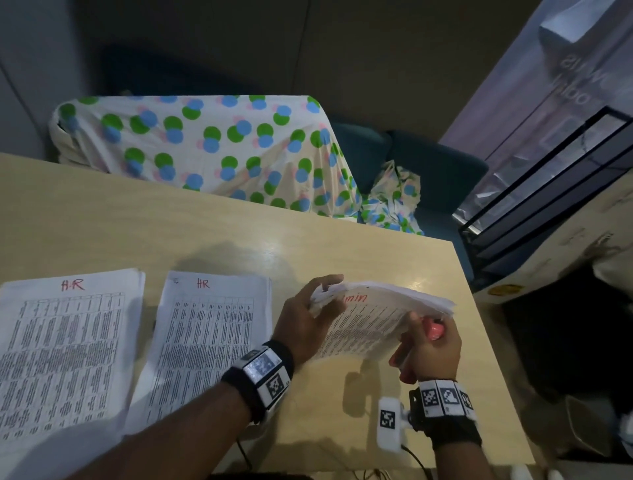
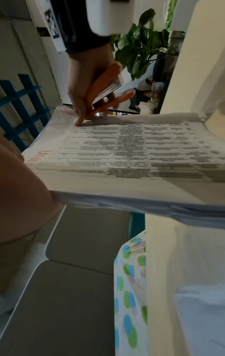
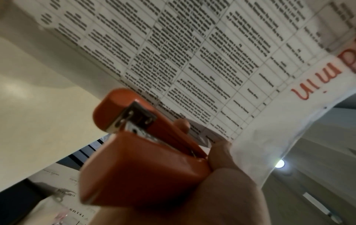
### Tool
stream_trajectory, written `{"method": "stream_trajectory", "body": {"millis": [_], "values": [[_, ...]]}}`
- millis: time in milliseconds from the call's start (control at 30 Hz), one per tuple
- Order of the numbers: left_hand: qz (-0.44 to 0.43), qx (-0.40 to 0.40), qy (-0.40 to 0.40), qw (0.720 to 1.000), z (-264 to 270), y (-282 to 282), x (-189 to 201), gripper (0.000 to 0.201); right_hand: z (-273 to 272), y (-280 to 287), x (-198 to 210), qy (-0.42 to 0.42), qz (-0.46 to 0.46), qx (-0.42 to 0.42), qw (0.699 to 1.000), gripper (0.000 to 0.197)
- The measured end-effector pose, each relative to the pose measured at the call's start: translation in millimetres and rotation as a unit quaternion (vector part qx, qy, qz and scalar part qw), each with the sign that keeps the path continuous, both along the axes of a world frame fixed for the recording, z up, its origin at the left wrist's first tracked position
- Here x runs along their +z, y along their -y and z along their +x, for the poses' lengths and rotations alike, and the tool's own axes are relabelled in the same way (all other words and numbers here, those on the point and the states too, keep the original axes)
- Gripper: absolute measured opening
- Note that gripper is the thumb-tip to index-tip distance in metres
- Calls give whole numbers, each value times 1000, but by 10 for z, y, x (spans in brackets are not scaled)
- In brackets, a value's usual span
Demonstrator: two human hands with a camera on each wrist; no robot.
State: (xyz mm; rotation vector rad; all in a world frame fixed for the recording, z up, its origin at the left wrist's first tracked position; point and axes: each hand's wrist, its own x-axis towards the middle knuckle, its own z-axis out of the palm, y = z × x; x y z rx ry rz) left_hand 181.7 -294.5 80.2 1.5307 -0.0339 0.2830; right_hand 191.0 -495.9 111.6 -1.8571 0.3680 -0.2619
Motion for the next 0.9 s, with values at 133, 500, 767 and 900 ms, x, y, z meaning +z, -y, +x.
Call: {"method": "stream_trajectory", "body": {"millis": [133,500,767,900], "values": [[60,0,-13,998,-82,-30,-119,20,7,-9,10,1,1,-2,1000,18],[85,-18,-33,996,-9,-38,-146,27,8,0,52,9,1,-54,999,42],[62,-20,-55,996,23,-28,-140,25,-241,-203,316,155,104,-80,979,30],[67,-3,-25,997,14,-15,-91,32,-231,-649,571,316,152,44,935,28]]}}
